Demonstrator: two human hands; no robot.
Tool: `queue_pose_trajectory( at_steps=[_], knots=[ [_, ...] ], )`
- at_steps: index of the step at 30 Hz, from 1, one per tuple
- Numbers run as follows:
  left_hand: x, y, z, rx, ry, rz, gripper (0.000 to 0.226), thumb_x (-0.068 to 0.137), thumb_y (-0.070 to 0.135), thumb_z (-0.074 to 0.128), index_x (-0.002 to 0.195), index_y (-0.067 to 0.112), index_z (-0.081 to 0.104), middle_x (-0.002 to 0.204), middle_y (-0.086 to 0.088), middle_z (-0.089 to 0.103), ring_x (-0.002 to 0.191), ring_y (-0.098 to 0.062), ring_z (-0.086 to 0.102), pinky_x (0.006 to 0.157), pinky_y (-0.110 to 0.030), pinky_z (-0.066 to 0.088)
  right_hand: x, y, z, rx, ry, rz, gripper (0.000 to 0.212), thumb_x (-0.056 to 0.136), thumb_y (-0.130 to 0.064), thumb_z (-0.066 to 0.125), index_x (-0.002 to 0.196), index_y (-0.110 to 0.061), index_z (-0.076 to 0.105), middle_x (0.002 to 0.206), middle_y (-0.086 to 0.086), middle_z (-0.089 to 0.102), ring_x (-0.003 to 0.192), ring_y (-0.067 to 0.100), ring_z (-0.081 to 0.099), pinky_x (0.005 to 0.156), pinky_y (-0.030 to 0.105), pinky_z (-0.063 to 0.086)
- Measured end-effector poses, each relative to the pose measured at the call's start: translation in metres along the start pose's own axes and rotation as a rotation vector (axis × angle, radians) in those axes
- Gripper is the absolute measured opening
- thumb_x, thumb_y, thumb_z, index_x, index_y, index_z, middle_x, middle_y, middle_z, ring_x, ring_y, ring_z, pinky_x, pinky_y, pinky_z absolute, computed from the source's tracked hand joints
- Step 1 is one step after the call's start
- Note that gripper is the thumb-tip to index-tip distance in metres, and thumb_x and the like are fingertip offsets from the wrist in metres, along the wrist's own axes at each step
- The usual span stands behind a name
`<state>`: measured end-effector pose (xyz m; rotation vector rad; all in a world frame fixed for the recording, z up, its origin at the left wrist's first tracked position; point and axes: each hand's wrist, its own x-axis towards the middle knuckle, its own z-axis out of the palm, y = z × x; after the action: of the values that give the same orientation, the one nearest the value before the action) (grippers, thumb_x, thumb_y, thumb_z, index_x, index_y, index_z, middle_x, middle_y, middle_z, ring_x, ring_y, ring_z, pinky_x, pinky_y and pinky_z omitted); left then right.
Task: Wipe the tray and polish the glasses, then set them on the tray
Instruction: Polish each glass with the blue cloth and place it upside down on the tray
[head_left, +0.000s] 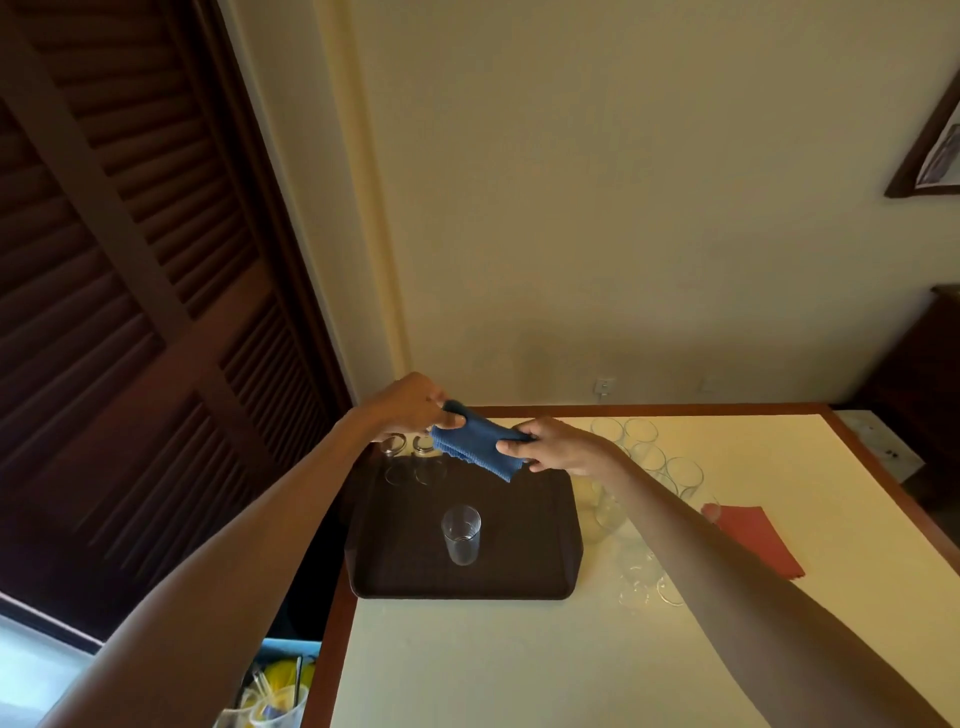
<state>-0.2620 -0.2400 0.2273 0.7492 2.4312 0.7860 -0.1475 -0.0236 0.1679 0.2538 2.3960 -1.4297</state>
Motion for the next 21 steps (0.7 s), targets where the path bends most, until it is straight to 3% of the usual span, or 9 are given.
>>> queue_pose_trajectory(
  at_steps=[3,8,12,16,21],
  knots=[
    [-0.008,0.006,0.005,-0.178,-0.108,0.021,0.021,0.099,0.019,0.070,0.114,0.005,0.066,0.112,-0.014,0.068,0.104,-0.027,0.069,0.080,-0.031,0.061,-0.006,0.001,-0.005,0.004,-0.129,0.044,0.042,0.098,-0.032,0.063,0.131,-0.005,0.061,0.116,0.009,0.067,0.112,0.024,0.062,0.107,0.041,0.045],
    [-0.013,0.013,0.008,-0.312,-0.165,0.095,0.024,0.095,0.011,0.072,0.119,0.005,0.071,0.112,-0.013,0.075,0.105,-0.025,0.074,0.080,-0.028,0.062,-0.009,-0.010,0.006,0.117,-0.151,-0.099,0.041,0.088,-0.033,0.077,0.122,-0.014,0.066,0.116,-0.001,0.073,0.109,0.018,0.068,0.097,0.030,0.052],
    [-0.011,0.015,0.007,-0.283,-0.160,0.114,0.027,0.088,0.011,0.080,0.115,0.005,0.076,0.106,-0.013,0.078,0.099,-0.025,0.076,0.083,-0.033,0.063,0.001,-0.011,0.025,0.260,-0.140,-0.160,0.044,0.086,-0.031,0.078,0.121,-0.007,0.066,0.116,0.010,0.073,0.109,0.030,0.069,0.102,0.043,0.053],
    [-0.007,0.002,0.005,-0.225,-0.086,0.113,0.017,0.083,0.012,0.085,0.099,0.013,0.080,0.094,-0.008,0.080,0.092,-0.025,0.077,0.082,-0.034,0.064,0.005,-0.005,0.040,0.454,-0.273,-0.134,0.030,0.099,-0.016,0.062,0.122,0.003,0.060,0.110,0.017,0.073,0.103,0.032,0.070,0.090,0.040,0.058],
    [-0.001,-0.025,0.023,-0.306,-0.071,0.083,0.026,0.084,0.002,0.082,0.110,0.003,0.077,0.096,-0.012,0.080,0.089,-0.020,0.078,0.077,-0.027,0.063,0.013,0.009,0.044,0.471,-0.325,-0.074,0.018,0.101,-0.012,0.056,0.118,-0.006,0.058,0.101,0.009,0.073,0.096,0.023,0.071,0.084,0.035,0.058]
  ],
)
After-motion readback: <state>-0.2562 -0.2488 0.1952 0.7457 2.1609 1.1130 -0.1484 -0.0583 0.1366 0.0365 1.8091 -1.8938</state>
